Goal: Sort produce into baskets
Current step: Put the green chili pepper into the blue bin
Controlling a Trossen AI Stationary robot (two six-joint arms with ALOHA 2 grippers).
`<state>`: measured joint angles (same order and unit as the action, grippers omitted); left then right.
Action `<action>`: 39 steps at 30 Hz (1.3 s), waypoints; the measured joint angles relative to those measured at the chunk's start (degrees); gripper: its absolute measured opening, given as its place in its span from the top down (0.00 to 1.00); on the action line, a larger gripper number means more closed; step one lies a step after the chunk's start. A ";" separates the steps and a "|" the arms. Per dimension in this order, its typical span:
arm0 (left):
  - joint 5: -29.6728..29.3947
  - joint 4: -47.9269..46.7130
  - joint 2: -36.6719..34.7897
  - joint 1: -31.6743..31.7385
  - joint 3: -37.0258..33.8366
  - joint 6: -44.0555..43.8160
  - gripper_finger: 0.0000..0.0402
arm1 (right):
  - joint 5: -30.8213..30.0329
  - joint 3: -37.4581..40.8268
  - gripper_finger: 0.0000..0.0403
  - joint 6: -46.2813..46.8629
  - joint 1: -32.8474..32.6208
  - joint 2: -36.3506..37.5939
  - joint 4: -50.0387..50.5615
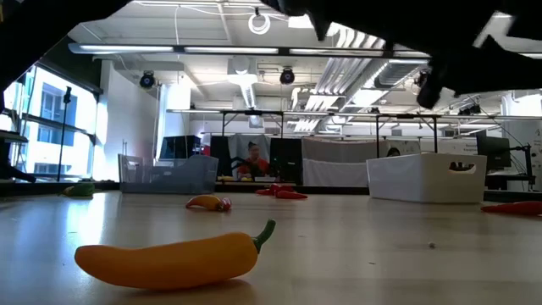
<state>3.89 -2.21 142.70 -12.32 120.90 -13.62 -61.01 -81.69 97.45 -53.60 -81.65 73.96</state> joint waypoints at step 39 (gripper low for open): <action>-13.30 -51.01 -71.14 1.21 -64.94 -11.58 0.50 | 10.89 0.02 1.00 -21.65 27.29 -0.02 -11.40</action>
<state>-9.41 -53.21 71.56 -11.11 55.96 -25.20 -50.12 -81.67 75.80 -26.31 -81.67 62.56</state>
